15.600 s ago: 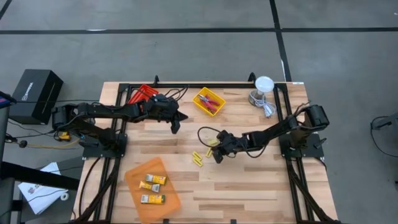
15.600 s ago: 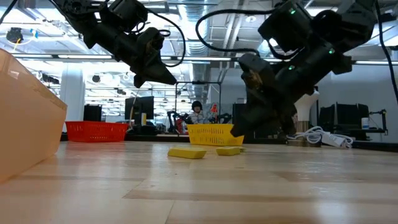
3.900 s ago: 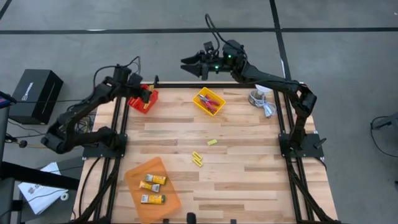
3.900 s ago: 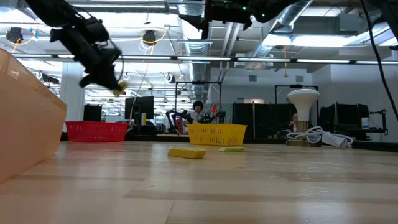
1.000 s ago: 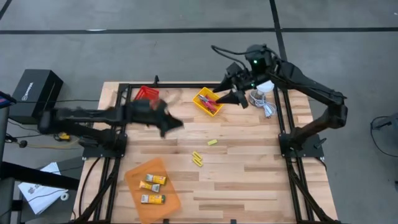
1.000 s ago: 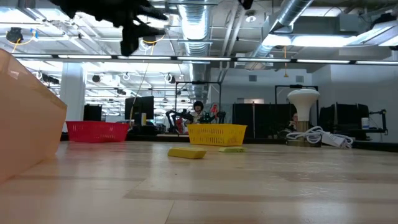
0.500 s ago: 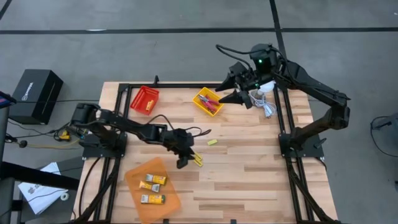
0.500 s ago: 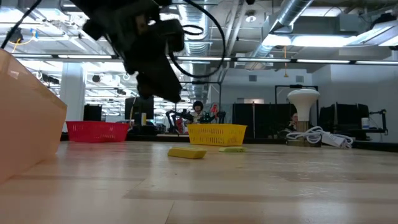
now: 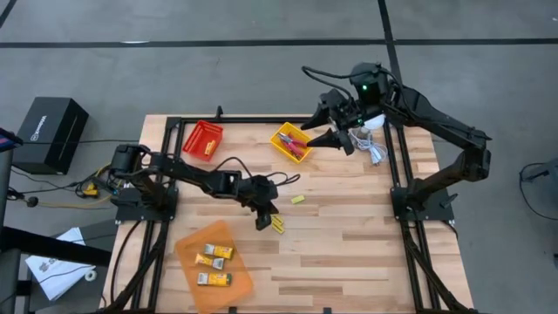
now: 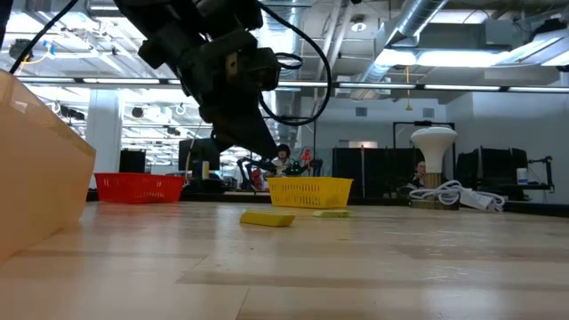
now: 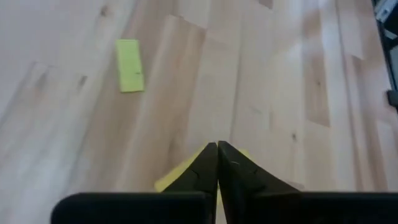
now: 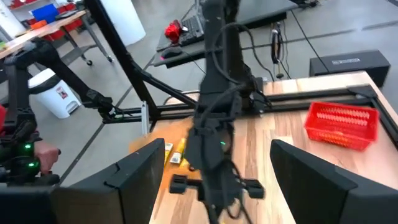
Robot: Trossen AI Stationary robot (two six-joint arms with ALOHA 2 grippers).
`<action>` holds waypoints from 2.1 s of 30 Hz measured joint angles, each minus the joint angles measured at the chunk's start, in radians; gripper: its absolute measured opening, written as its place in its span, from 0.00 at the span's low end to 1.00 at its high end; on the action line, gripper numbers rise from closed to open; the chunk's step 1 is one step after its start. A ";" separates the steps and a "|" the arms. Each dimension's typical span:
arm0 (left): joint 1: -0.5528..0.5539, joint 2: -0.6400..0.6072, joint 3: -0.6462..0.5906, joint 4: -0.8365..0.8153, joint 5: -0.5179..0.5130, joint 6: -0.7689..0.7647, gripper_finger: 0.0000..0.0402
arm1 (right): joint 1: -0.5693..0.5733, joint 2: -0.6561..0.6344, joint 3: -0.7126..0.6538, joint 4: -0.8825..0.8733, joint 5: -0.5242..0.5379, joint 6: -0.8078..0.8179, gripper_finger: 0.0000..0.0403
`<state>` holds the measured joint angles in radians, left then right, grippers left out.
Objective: Pick & Place School Supplies
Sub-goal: Put the yellow eraser into the red bin
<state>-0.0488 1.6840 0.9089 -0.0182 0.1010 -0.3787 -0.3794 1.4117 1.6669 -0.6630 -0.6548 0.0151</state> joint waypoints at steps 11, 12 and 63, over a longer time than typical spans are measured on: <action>0.057 0.070 -0.001 0.021 0.028 0.031 0.00 | 0.012 0.000 0.000 0.020 0.000 0.004 0.70; 0.056 0.080 -0.001 0.020 0.033 0.031 0.00 | 0.012 0.000 0.000 0.020 0.000 0.004 0.70; 0.063 0.186 0.002 0.059 0.144 0.035 0.00 | 0.012 0.000 0.000 0.016 0.000 0.000 0.70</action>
<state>0.0139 1.8703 0.9104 0.0410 0.2450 -0.3439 -0.3676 1.4117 1.6669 -0.6472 -0.6544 0.0147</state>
